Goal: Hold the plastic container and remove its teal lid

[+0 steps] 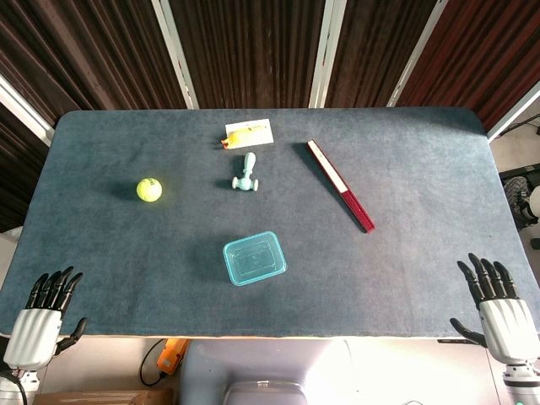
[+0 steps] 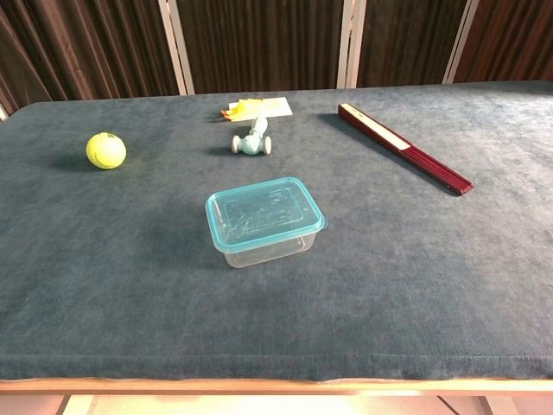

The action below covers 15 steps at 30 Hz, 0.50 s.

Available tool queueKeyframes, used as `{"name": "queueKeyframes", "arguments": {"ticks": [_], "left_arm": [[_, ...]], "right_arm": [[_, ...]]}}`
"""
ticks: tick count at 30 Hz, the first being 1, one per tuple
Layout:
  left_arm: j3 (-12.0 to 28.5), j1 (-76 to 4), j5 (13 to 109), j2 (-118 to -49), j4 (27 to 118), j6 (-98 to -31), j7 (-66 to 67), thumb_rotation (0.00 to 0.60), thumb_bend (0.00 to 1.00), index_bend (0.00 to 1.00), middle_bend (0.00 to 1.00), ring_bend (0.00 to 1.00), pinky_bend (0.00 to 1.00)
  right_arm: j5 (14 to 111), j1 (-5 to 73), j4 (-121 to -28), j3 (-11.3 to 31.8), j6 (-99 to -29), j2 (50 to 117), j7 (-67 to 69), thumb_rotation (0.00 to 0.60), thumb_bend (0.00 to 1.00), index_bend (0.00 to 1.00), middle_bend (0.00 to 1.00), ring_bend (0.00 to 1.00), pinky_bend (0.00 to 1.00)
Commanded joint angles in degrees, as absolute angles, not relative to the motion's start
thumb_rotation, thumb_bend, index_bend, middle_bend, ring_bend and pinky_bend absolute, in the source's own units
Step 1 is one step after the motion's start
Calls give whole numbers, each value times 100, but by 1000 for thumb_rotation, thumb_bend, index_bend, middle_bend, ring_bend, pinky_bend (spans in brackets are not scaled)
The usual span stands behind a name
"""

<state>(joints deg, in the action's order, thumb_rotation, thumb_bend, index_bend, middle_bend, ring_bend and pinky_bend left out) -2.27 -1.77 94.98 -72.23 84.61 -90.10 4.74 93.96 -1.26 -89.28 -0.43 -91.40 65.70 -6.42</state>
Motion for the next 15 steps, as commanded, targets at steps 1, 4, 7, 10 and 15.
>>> {"name": "queueKeyframes", "arguments": {"ticks": [1, 4, 7, 10, 15], "left_arm": [[-246, -191, 9525, -7226, 8457, -8994, 417, 600, 325, 0, 0, 0, 0], [-311, -259, 9602, -7269, 8472, -8885, 136, 600, 299, 0, 0, 0, 1], [-446, -522, 10032, -7538, 8228, -8717, -511, 600, 266, 0, 0, 0, 2], [-525, -869, 10412, -7959, 7946, -8538, -1307, 600, 243, 0, 0, 0, 0], [-344, -1465, 10496, -8671, 7861, -8038, -1904, 600, 232, 0, 0, 0, 0]], "right_arm": [[9393, -130, -8928, -45, -9140, 6571, -640, 600, 258, 0, 0, 0, 0], [9402, -128, -8943, -47, -9136, 6569, -642, 600, 258, 0, 0, 0, 0], [9416, -123, -8942, -64, -9111, 6576, -675, 600, 258, 0, 0, 0, 0], [9461, -102, -8963, -111, -9045, 6555, -651, 600, 258, 0, 0, 0, 0], [9556, -75, -8975, -152, -9026, 6512, -565, 600, 258, 0, 0, 0, 0]]}}
